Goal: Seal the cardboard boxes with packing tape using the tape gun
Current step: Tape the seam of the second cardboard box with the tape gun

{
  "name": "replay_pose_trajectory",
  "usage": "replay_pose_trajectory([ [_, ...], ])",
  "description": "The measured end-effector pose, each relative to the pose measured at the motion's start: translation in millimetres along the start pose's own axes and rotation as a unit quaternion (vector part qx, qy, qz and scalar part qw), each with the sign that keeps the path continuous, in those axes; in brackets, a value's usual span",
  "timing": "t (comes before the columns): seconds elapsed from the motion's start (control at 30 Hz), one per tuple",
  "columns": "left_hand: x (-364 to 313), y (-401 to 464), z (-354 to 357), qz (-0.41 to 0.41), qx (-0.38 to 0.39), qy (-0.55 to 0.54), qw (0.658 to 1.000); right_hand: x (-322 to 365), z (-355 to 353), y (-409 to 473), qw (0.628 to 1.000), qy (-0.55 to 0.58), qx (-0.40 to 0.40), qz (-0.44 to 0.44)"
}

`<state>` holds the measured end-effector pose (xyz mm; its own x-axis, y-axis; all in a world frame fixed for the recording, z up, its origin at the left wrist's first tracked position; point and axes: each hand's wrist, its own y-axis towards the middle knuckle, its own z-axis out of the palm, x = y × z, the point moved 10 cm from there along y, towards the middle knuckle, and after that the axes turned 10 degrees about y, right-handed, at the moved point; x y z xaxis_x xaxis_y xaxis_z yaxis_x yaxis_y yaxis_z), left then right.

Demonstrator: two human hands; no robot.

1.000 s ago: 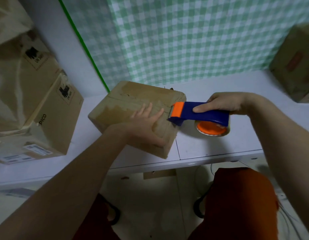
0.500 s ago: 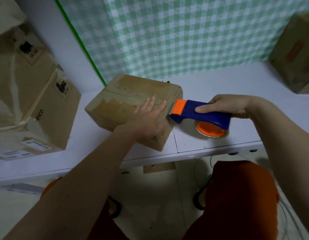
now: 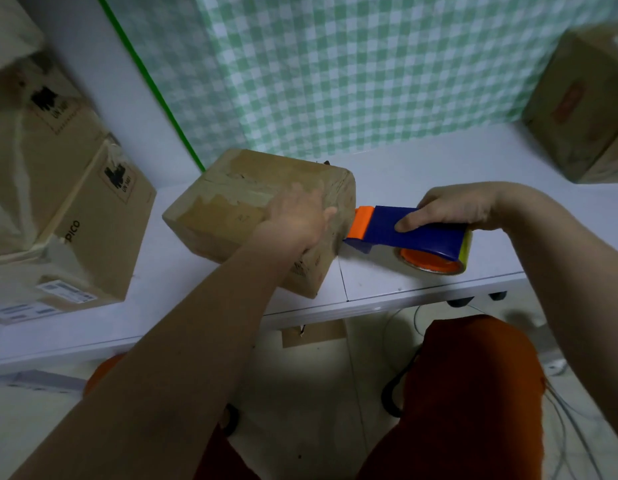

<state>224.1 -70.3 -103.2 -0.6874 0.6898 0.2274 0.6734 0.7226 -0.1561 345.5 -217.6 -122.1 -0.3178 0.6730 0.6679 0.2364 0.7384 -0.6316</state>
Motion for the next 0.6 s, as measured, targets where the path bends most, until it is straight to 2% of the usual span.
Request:
replay_pose_trajectory([
  [0.1,-11,5,1,-0.008,-0.011,0.046,0.999,15,-2,-1,0.998,-0.051,-0.042,0.002],
  [0.33,-8,-2,5,-0.029,-0.057,0.024,0.998,43,13,5,0.981,-0.162,-0.108,0.006],
  [0.43,-9,-3,7,-0.026,-0.062,0.033,0.997,26,20,11,0.956,-0.256,-0.135,0.049],
  [0.5,-9,-2,8,-0.024,-0.064,0.028,0.997,14,21,13,0.956,-0.244,-0.153,0.056],
  [0.6,-9,-3,9,-0.030,-0.057,0.027,0.998,22,7,8,0.959,-0.205,-0.197,0.021],
])
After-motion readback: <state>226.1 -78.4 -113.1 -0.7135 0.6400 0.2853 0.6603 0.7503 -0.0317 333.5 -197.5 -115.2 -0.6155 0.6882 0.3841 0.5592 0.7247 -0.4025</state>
